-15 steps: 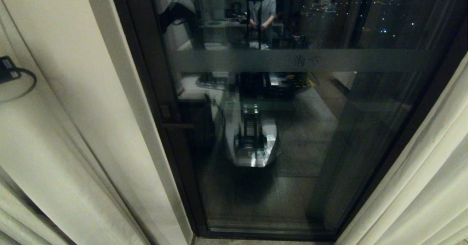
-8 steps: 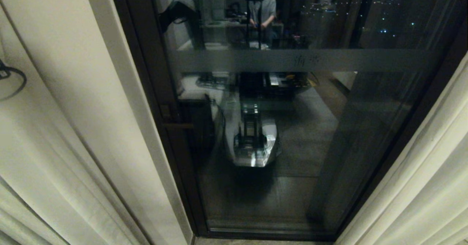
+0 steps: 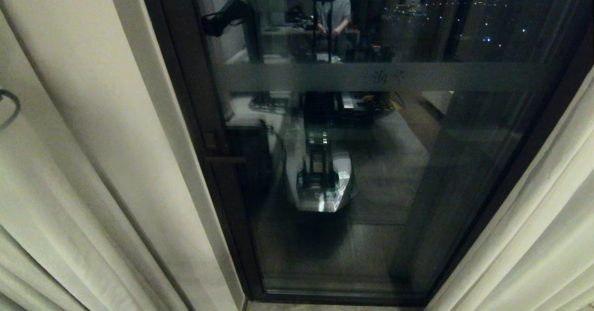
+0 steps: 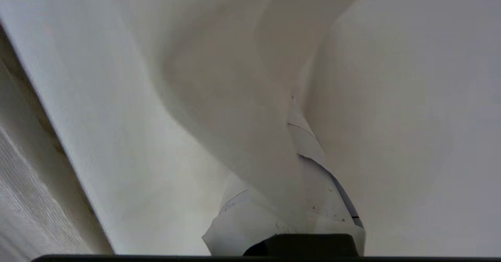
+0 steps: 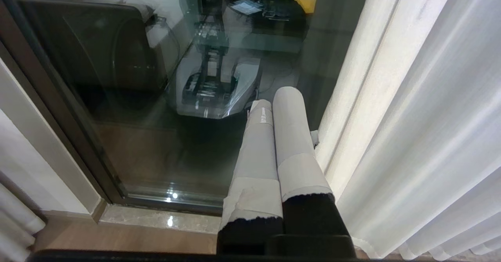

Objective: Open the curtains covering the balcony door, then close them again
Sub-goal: Close the inner curtains on both sides

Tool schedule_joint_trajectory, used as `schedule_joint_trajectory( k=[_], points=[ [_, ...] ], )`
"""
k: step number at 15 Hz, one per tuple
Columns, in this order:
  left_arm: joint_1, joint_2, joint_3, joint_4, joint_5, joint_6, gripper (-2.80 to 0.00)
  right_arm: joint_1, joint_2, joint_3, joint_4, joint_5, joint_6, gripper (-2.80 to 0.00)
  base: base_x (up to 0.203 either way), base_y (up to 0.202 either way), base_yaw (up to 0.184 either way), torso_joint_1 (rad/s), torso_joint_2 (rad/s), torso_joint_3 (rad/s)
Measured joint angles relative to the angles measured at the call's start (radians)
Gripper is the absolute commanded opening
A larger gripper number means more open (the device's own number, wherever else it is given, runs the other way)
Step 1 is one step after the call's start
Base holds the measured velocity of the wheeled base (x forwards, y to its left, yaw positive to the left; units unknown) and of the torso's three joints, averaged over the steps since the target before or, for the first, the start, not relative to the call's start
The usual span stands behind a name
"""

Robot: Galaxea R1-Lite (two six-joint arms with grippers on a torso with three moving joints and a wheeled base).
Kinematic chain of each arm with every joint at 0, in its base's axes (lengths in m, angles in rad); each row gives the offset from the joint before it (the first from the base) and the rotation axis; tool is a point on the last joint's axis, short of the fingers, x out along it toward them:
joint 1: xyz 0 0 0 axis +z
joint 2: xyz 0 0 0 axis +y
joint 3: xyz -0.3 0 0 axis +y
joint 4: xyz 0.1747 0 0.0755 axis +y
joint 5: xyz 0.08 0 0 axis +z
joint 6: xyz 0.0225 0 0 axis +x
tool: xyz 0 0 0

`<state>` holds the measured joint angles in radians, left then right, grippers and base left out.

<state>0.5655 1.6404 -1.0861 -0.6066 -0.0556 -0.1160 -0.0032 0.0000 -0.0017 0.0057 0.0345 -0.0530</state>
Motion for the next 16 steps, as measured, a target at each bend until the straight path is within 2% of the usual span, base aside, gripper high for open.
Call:
schedule_joint_trajectory(
  k=[4, 7, 16],
  points=[
    [-0.015, -0.101, 0.073, 0.0, -0.071, -0.002, -2.8, 0.0, 0.0, 0.0, 0.0, 0.0, 0.0, -2.8, 0.0, 0.0, 0.0, 0.0, 0.0, 0.0],
    [-0.07, -0.166, 0.094, 0.006, -0.106, -0.004, -2.8, 0.0, 0.0, 0.0, 0.0, 0.0, 0.0, -2.8, 0.0, 0.0, 0.0, 0.0, 0.0, 0.0],
    [-0.396, -0.324, 0.199, 0.012, -0.101, 0.001, -2.8, 0.0, 0.0, 0.0, 0.0, 0.0, 0.0, -2.8, 0.0, 0.0, 0.0, 0.0, 0.0, 0.0]
  ],
)
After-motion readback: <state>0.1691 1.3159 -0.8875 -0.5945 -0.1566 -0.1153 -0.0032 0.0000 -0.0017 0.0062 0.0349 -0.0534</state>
